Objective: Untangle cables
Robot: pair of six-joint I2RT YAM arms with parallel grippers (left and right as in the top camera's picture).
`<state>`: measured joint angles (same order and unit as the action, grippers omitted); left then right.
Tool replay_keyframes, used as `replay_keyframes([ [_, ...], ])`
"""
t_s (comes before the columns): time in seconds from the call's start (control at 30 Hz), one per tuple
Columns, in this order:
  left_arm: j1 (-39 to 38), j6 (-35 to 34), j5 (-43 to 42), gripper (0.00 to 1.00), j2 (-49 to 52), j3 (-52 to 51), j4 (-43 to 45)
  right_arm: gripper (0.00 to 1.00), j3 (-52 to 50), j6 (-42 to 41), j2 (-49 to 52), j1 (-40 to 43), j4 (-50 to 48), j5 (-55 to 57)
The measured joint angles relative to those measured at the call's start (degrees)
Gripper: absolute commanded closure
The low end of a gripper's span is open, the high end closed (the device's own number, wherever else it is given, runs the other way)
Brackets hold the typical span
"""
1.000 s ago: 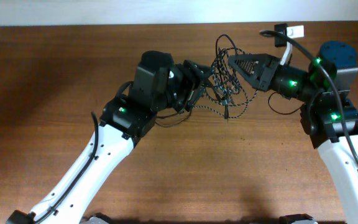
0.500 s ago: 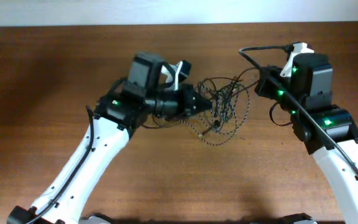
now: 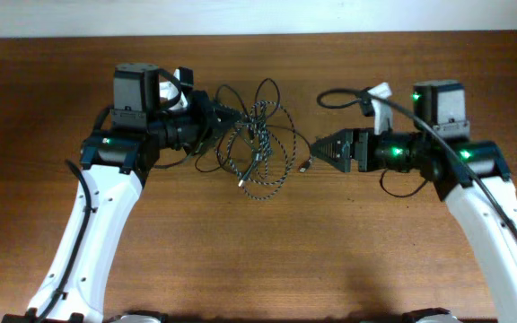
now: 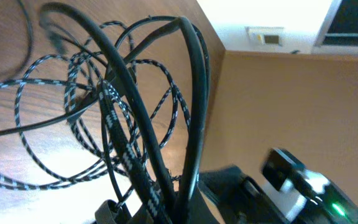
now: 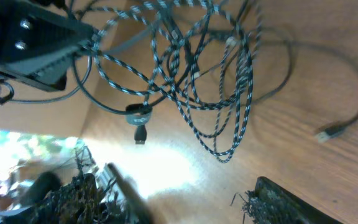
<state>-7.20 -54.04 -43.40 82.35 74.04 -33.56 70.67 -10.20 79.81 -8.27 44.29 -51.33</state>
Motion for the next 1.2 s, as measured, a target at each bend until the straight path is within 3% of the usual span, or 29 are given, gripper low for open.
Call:
replay_keyframes([
  [0.03, 0.3, -1.0, -2.5, 1.0, 0.0, 0.0, 0.2, 0.07, -0.1, 4.2, 4.2, -1.4, -0.6, -3.7],
  [0.13, 0.3, -7.4, -4.9, 1.0, 0.0, 0.0, 0.1, 0.07, -0.4, 10.6, 6.7, -7.4, -9.2, -3.1],
  [0.23, 0.3, -9.1, -6.1, 1.0, 0.0, 0.0, -0.8, 0.09, -0.5, 1.6, 6.8, -12.0, -18.7, 4.0],
  [0.33, -0.8, -9.3, -8.4, 1.0, 0.0, 0.0, -0.9, 0.56, -0.5, -2.0, 6.8, -16.3, -20.5, 14.4],
  [0.37, -1.0, -9.3, -9.8, 1.0, 0.0, 0.0, -0.8, 0.81, -0.5, -2.2, 6.8, -16.5, -20.6, 16.3],
  [0.4, -1.0, -9.3, -11.7, 1.0, 0.0, 0.0, -0.8, 0.96, -0.5, -2.5, 6.8, -16.7, -20.6, 17.7],
  [0.43, -1.0, -9.2, -13.0, 0.88, 0.0, 0.0, -0.8, 0.96, -0.5, -2.6, 6.8, -16.8, -20.6, 19.3],
  [0.47, -1.1, -7.4, -13.9, 0.41, 0.3, 0.0, -0.7, 0.96, -0.4, -2.6, 6.8, -17.3, -20.8, 22.2],
  [0.5, -1.1, -2.3, -14.8, 0.01, 0.5, 0.0, -0.9, 0.96, -0.3, -3.1, 6.7, -16.7, -20.8, 24.4],
  [0.53, -1.5, 3.7, -14.9, 0.17, 0.5, 0.0, -2.0, 0.96, -0.3, -3.8, 6.7, -15.0, -21.0, 26.5],
  [0.57, -1.5, 8.8, -12.5, 0.79, 0.4, 0.6, -8.6, 0.96, -0.3, -4.3, 6.8, -13.2, -21.0, 28.4],
  [0.6, -1.4, 12.3, -7.7, 0.78, 0.3, 0.7, -14.2, 0.96, -0.3, -4.6, 6.8, -10.7, -21.7, 30.5],
  [0.63, -1.5, 14.1, -3.6, 0.6, 0.2, 0.8, -18.3, 0.96, -0.4, -4.7, 6.8, -10.2, -22.6, 31.0],
  [0.67, -1.5, 15.2, -1.3, 0.53, 0.2, 0.9, -19.9, 0.96, -0.4, -4.8, 6.9, -10.2, -22.7, 30.8],
  [0.7, -1.9, 15.5, -0.2, 0.4, 0.2, 0.9, -18.7, 0.96, -0.4, -4.7, 6.9, -10.2, -22.9, 29.8],
  [0.77, -5.0, 18.6, 0.9, 0.34, 0.2, 0.3, -8.4, 0.96, -0.4, -4.2, 6.9, -10.2, -21.7, 28.5],
  [0.83, -6.9, 21.1, 0.9, 0.52, 0.1, 0.5, 3.2, 0.96, -0.4, -4.2, 7.0, -10.2, -20.3, 26.2],
  [0.9, -6.9, 20.3, 1.5, 0.54, 0.0, 0.5, 9.2, 0.96, -0.4, -4.1, 7.0, -10.2, -19.7, 24.2],
  [0.93, -7.2, 17.7, 3.7, 0.61, 0.0, 0.5, 9.4, 0.96, -0.4, -4.2, 7.0, -10.2, -19.5, 23.8],
  [0.97, -7.9, 13.6, 5.9, 0.6, 0.4, 0.5, 9.7, 0.96, -0.4, -4.1, 7.0, -10.2, -19.5, 23.6],
  [1.0, -9.2, 9.1, 6.8, 0.41, 1.8, 0.5, 11.7, 0.96, -0.4, -4.1, 7.0, -10.2, -19.4, 23.5],
  [1.03, -10.5, 5.9, 6.4, 0.39, 3.6, 0.4, 15.1, 0.96, -0.4, -4.2, 7.0, -10.2, -19.2, 23.3],
  [1.1, -12.3, 0.7, 6.1, 0.44, 5.1, 0.4, 18.6, 0.96, -0.4, -4.1, 7.0, -10.2, -19.0, 23.3],
  [1.17, -14.3, -3.5, 6.1, 0.59, 6.6, 0.4, 23.8, 0.96, -0.4, -4.2, 7.0, -10.2, -18.7, 23.2],
  [1.2, -15.0, -5.3, 6.3, 0.59, 7.5, 0.5, 25.1, 0.96, -0.4, -4.1, 7.0, -10.2, -18.6, 23.2],
])
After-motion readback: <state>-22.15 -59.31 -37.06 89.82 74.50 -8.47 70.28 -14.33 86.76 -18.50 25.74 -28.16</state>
